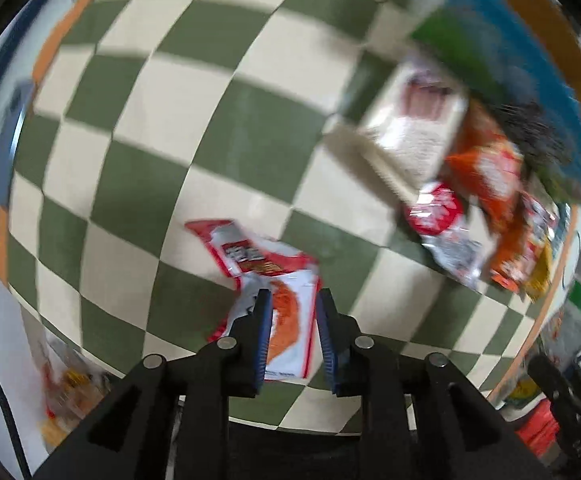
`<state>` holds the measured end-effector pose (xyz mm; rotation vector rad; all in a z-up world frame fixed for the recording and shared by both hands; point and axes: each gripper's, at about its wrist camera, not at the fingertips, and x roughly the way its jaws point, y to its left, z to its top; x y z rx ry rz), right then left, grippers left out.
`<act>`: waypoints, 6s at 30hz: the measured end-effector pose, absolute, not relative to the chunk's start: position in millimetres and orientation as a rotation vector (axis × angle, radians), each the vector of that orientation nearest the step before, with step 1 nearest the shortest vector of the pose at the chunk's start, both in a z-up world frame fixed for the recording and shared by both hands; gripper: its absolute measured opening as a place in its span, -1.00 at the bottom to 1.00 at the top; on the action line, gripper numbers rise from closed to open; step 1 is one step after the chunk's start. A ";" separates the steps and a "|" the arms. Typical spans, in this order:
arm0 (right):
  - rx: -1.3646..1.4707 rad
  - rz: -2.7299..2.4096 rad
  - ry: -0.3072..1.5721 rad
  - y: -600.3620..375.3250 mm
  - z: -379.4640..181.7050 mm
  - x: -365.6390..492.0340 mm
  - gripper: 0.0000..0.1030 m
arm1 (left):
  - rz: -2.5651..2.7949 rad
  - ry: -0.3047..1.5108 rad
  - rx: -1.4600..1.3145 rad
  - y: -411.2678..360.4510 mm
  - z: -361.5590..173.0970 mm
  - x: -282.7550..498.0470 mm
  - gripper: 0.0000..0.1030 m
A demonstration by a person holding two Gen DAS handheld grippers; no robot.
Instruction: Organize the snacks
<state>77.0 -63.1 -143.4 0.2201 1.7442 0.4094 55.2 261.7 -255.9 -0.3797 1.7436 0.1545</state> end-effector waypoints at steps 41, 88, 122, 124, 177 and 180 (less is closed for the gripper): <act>0.257 0.396 1.726 -89.7 -139.8 90.8 0.07 | -0.048 1.565 -0.228 135.2 -139.6 67.6 -0.41; 0.199 0.211 1.720 -53.3 -261.6 433.2 0.71 | -0.185 1.643 -0.040 78.0 -202.1 403.4 0.35; 0.326 0.091 1.625 -117.6 -110.1 212.4 0.79 | -0.158 1.492 -0.057 126.1 -139.6 197.8 0.35; 0.352 0.061 1.660 -130.4 -125.6 190.7 0.79 | -0.159 1.547 -0.047 125.2 -166.4 186.9 0.35; 0.415 -0.027 1.769 -172.6 -205.3 109.7 0.07 | -0.127 1.630 0.086 82.0 -247.0 97.3 -0.09; 0.434 0.003 1.749 -164.8 -189.8 104.5 0.07 | -0.133 1.622 0.074 78.2 -239.2 88.5 -0.09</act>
